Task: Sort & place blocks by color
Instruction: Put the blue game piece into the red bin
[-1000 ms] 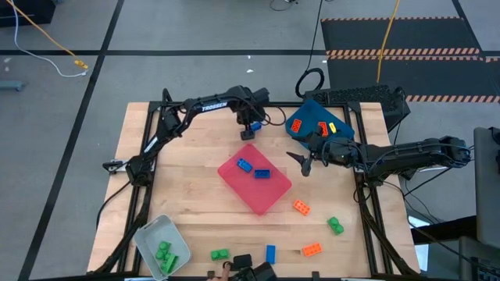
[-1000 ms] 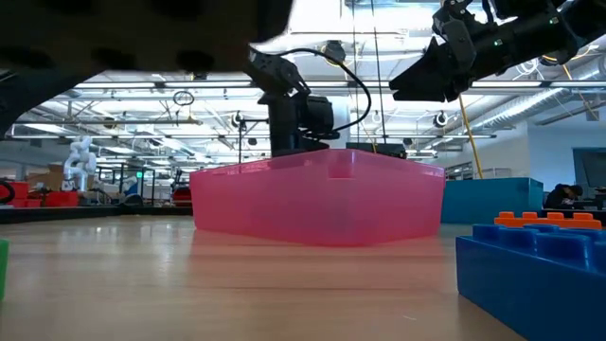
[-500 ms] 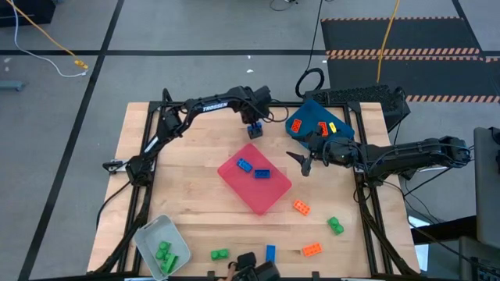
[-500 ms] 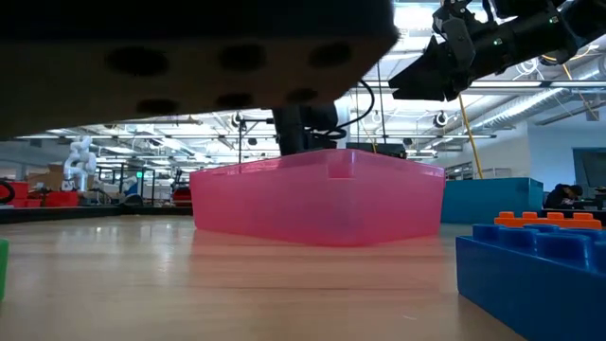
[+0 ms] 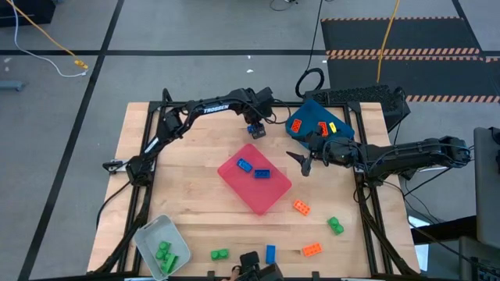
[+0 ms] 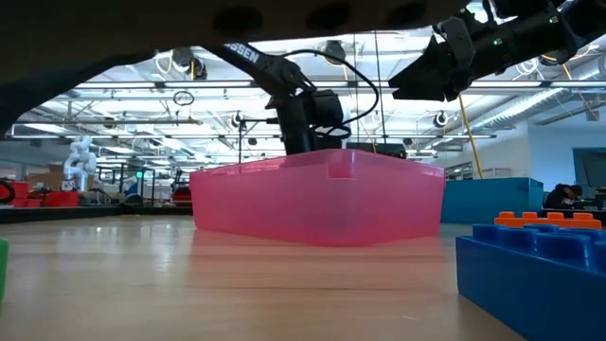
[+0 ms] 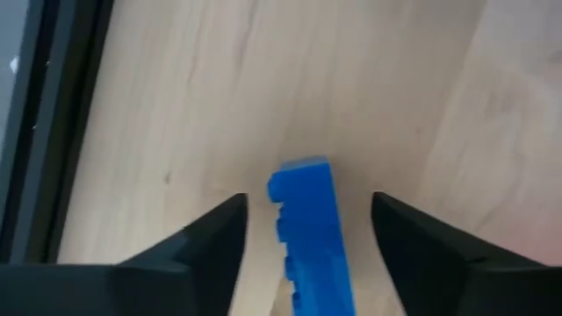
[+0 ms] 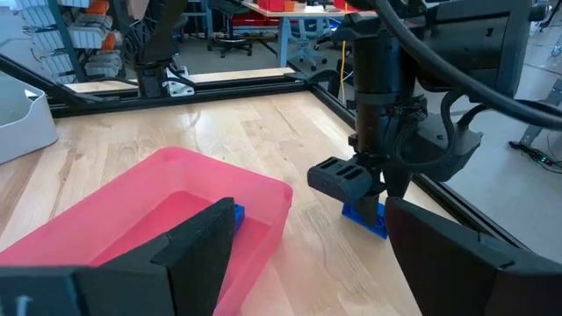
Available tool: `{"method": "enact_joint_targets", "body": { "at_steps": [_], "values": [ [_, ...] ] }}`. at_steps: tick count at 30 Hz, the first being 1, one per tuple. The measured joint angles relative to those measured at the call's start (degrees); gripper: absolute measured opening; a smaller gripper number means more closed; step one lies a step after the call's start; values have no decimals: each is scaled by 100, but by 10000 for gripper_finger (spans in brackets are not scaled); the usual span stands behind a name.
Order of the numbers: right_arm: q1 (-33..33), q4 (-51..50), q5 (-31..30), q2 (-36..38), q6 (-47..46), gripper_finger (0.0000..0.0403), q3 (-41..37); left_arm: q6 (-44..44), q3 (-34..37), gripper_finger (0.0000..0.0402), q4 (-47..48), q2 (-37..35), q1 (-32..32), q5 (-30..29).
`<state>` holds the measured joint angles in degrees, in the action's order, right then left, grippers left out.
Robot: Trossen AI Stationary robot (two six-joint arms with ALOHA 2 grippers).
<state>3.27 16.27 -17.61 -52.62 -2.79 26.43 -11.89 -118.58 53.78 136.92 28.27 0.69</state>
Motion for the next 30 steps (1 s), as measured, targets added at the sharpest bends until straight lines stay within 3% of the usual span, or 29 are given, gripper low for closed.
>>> {"method": "enact_joint_targets", "body": {
  "at_steps": [8,19,30],
  "values": [
    [0,-28,0,0,0,286,1,-115,0,146,56,0,5,-40],
    [0,-49,0,0,0,286,-2,-237,144,159,103,164,-8,-110],
    [0,-48,-2,0,39,286,0,-467,153,99,184,166,-12,-267]
  ]
}}
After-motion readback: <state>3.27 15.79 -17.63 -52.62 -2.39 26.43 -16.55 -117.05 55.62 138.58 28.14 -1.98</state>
